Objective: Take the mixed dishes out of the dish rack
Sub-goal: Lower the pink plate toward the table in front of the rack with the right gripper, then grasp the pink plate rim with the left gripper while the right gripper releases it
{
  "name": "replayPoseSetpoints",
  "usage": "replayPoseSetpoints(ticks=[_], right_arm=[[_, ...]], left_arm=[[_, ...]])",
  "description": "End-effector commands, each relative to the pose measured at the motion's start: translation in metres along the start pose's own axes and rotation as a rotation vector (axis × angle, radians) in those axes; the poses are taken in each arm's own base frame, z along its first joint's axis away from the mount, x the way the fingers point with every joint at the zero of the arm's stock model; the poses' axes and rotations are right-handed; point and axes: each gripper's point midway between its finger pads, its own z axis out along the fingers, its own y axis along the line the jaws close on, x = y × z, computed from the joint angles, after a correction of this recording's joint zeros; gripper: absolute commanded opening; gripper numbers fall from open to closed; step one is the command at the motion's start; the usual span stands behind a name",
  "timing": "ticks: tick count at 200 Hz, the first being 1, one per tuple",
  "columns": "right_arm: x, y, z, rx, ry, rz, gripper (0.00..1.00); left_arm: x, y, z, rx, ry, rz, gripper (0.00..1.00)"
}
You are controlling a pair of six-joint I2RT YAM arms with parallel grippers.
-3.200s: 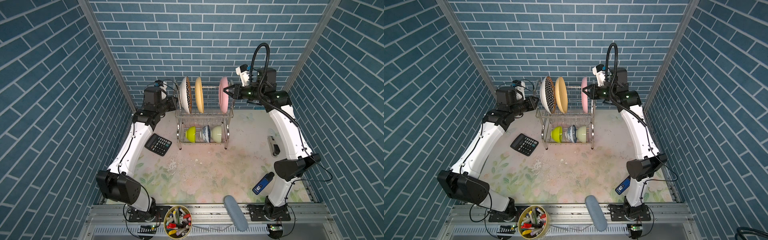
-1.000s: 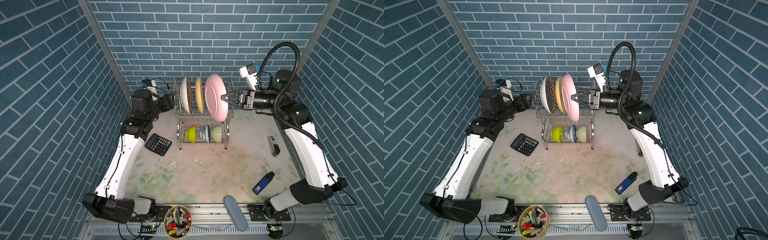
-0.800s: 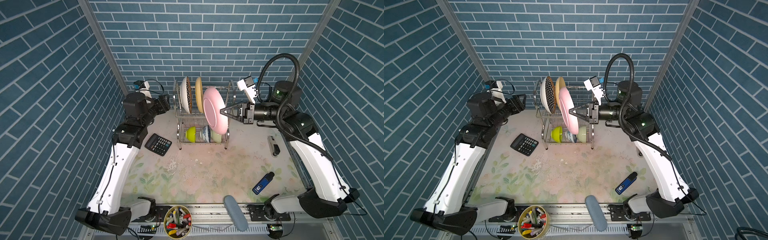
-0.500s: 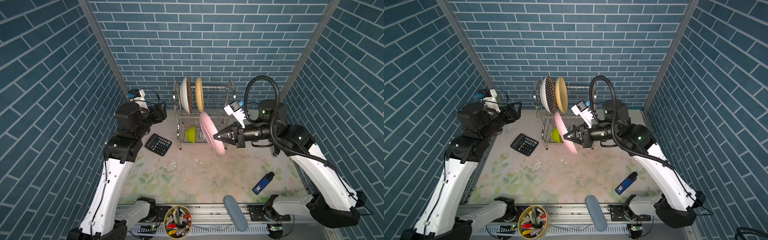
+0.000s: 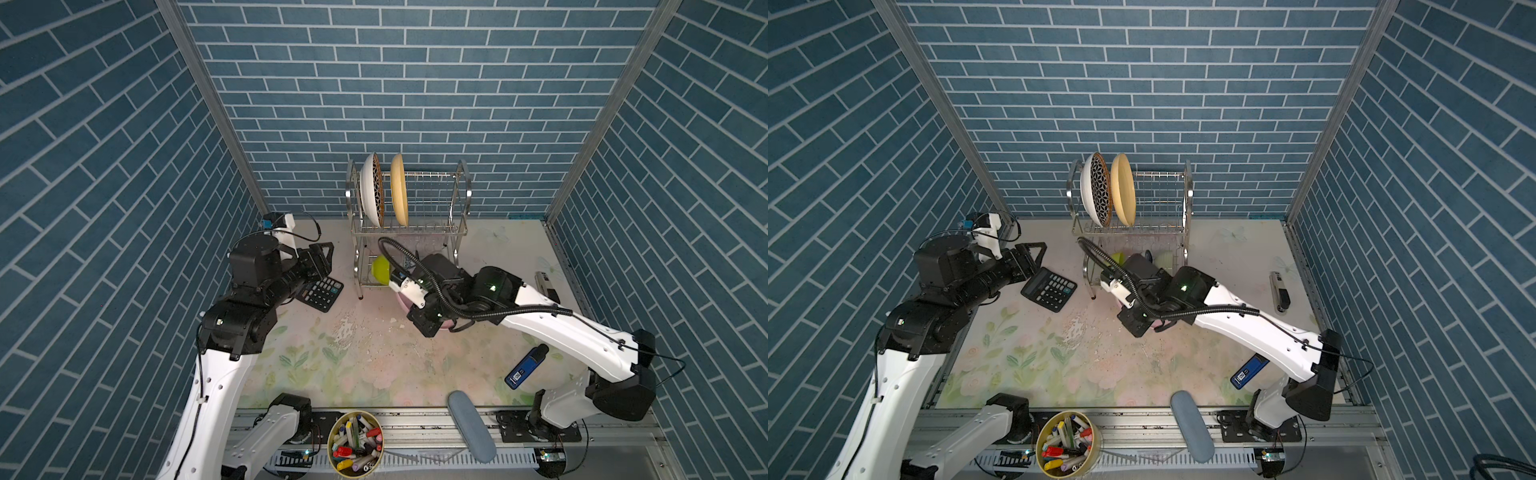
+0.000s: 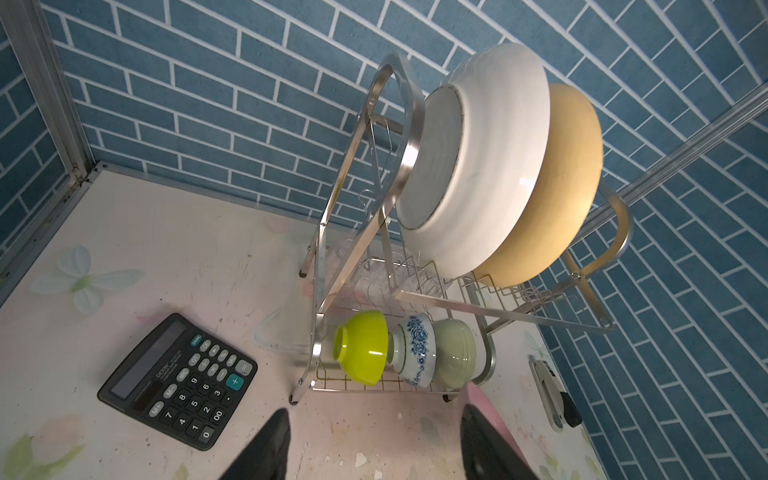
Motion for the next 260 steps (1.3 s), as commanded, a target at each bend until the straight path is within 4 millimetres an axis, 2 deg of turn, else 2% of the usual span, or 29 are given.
replayPoseSetpoints(ticks=[1,56,80,112,125,167,182,200,231,245,260], right_arm=[[0.009,-0.013,0.015,0.180,0.044,-0.199,0.00],[0.018,-0.004,0.054,0.184,-0.001,-0.316,0.00],[0.019,-0.001,0.058,0.178,-0.015,-0.367,0.00],[0.015,0.016,0.058,0.090,-0.045,-0.399,0.00],[0.014,0.023,0.058,0.054,-0.053,-0.402,0.00],[0.015,0.040,0.067,0.001,-0.047,-0.416,0.00],[0.016,0.042,0.072,0.002,-0.037,-0.419,0.00],[0.016,0.043,0.072,0.009,-0.041,-0.415,0.00],[0.011,0.037,0.069,0.053,-0.067,-0.404,0.00],[0.010,0.034,0.068,0.075,-0.067,-0.409,0.00],[0.009,0.031,0.070,0.099,-0.066,-0.416,0.00]], left_arm=[[0.036,0.006,0.006,0.004,0.131,-0.012,0.69],[0.091,0.027,0.023,-0.025,0.298,-0.069,0.71],[0.111,0.027,0.036,0.012,0.359,-0.112,0.71],[0.133,0.027,0.058,0.034,0.419,-0.157,0.72],[0.139,0.024,0.069,0.048,0.432,-0.159,0.72],[0.158,-0.014,0.099,0.126,0.505,-0.074,0.72],[0.168,-0.018,0.105,0.128,0.537,-0.061,0.70],[0.180,-0.012,0.111,0.109,0.575,-0.063,0.60],[0.191,-0.002,0.113,0.074,0.589,-0.059,0.51],[0.191,-0.001,0.115,0.072,0.589,-0.056,0.42],[0.193,-0.002,0.117,0.080,0.595,-0.059,0.23]])
